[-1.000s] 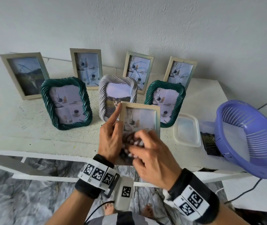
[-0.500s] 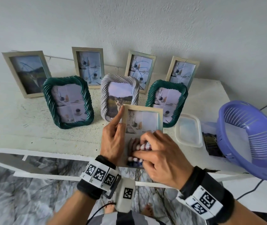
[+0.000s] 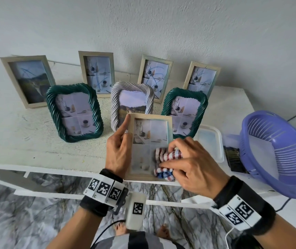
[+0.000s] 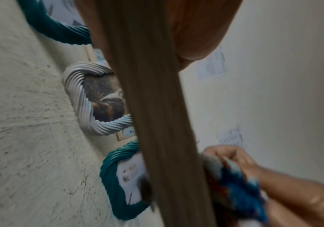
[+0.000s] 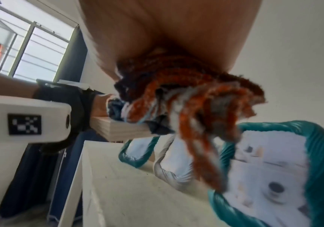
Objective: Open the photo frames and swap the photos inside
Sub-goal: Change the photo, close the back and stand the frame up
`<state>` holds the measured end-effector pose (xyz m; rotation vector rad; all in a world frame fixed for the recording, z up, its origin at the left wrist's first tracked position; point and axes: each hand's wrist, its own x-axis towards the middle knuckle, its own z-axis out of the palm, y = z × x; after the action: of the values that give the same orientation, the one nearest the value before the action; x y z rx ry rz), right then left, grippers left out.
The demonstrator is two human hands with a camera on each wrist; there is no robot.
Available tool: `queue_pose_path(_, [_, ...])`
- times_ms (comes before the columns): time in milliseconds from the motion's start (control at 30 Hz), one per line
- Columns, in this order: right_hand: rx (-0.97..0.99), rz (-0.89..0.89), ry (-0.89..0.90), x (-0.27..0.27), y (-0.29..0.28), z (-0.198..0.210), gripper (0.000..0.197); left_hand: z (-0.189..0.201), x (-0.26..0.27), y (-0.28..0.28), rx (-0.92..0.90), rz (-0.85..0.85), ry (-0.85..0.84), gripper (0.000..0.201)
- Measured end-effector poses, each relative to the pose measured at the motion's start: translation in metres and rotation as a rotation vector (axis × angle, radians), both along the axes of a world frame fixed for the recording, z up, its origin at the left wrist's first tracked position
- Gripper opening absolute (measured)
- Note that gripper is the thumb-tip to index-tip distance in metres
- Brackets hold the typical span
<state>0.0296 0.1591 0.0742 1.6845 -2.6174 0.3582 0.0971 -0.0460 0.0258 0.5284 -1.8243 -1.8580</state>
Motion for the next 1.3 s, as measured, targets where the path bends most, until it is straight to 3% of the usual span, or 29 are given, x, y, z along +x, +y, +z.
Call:
queue_pose_path(233, [0.01, 0.043, -0.002, 0.006, -0.01, -0.006, 0.034, 0.002, -0.004, 0.004, -0.043, -0.04, -0.007, 0.048])
queue_pose_path(400, [-0.049, -0.137, 0.044, -0.015, -0.019, -0.002, 0.036, 0.003, -0.006, 0.009, -0.023, -0.033, 0.001, 0.049])
queue_pose_path(500, [-0.049, 0.009, -0.004, 0.011, -0.023, -0.011, 0.024, 0.003, -0.007, 0.003, -0.03, -0.02, 0.011, 0.05])
queue_pose_path(567, [-0.017, 0.07, -0.039, 0.018, -0.018, -0.011, 0.027, 0.002, -0.005, 0.002, -0.053, -0.018, 0.005, 0.049])
queue_pose_path(800, [-0.078, -0.231, 0.089, -0.016, -0.043, 0.001, 0.043, 0.003, -0.005, 0.012, -0.01, -0.04, 0.06, 0.047])
queue_pose_path(900, [-0.042, -0.116, 0.103, -0.002, -0.054, -0.001, 0.034, 0.006, -0.005, 0.01, 0.034, -0.053, 0.063, 0.044])
queue_pose_path(1000, [0.009, 0.076, 0.045, 0.013, -0.033, -0.006, 0.029, 0.003, -0.001, 0.004, -0.001, -0.035, 0.059, 0.045])
queue_pose_path(1067, [0.032, 0.1, 0.062, 0.009, -0.018, -0.005, 0.028, 0.001, 0.002, 0.002, -0.008, -0.025, 0.063, 0.048])
queue_pose_path(1133, [0.01, 0.019, 0.122, -0.005, -0.012, -0.003, 0.021, 0.0, 0.002, 0.002, -0.014, -0.02, 0.07, 0.048])
queue_pose_path(1300, [0.029, -0.271, 0.253, -0.035, -0.016, 0.003, 0.038, 0.009, 0.0, 0.015, -0.11, -0.063, 0.02, 0.044])
